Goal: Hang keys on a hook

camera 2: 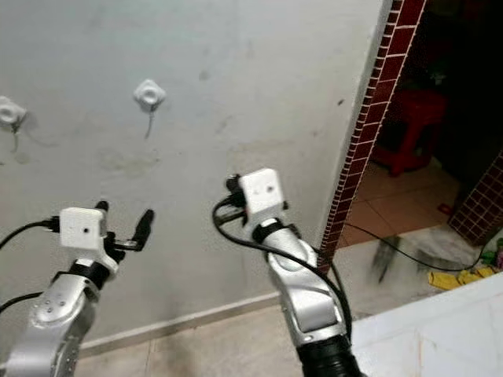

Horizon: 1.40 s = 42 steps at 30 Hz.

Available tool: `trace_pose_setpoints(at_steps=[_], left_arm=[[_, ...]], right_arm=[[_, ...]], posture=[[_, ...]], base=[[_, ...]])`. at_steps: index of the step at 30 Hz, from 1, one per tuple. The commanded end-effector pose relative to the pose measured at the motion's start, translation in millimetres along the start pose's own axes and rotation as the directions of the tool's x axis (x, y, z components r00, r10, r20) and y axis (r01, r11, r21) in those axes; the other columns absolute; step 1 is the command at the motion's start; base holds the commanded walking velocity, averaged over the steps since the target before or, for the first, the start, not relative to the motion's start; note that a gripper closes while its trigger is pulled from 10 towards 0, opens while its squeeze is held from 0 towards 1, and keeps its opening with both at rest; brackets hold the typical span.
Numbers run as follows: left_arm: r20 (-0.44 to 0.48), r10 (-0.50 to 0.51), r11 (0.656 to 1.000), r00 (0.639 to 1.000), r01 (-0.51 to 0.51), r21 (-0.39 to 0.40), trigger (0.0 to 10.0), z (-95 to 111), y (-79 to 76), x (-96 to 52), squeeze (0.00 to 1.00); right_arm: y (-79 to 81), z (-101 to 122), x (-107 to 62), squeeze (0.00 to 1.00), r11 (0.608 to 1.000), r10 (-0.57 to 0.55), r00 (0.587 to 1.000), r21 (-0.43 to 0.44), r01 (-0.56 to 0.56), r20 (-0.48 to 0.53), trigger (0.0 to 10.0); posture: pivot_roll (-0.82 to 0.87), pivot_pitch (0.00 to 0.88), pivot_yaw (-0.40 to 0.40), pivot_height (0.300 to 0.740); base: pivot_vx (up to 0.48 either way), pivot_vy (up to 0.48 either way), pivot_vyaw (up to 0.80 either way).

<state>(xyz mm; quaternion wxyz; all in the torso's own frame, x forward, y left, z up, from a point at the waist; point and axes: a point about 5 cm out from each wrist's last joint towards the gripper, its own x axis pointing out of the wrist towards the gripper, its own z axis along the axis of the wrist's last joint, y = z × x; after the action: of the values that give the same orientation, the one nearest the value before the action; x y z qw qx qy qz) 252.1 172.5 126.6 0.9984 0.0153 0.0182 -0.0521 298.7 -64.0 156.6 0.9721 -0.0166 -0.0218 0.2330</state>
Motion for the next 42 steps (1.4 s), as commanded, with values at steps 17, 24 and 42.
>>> trace_pose_setpoints(at_steps=[17,24,42], left_arm=[[-0.007,0.092,0.995,0.996,-0.092,0.045,10.0,1.5,13.7,1.7,0.0],[0.0,0.055,0.998,0.998,-0.055,0.041,10.0,2.5,10.2,1.7,0.0],[0.009,0.023,0.999,1.0,-0.023,0.034,10.0,3.3,6.8,1.3,0.0]], right_arm=[[12.0,9.0,4.7,0.0,0.999,0.046,0.998,-0.002,-0.046,0.043,10.0],[11.7,9.6,5.0,0.0,0.999,0.043,0.998,0.004,-0.043,0.046,10.0],[13.1,11.2,4.9,0.0,0.998,0.056,0.997,-0.002,-0.056,0.06,10.0]], posture=[[0.15,0.001,0.027,0.74],[0.15,0.001,0.026,0.74],[0.15,0.0,0.027,0.74]], base=[[0.0,0.0,0.26],[0.0,0.0,0.62],[0.128,0.014,0.0]])
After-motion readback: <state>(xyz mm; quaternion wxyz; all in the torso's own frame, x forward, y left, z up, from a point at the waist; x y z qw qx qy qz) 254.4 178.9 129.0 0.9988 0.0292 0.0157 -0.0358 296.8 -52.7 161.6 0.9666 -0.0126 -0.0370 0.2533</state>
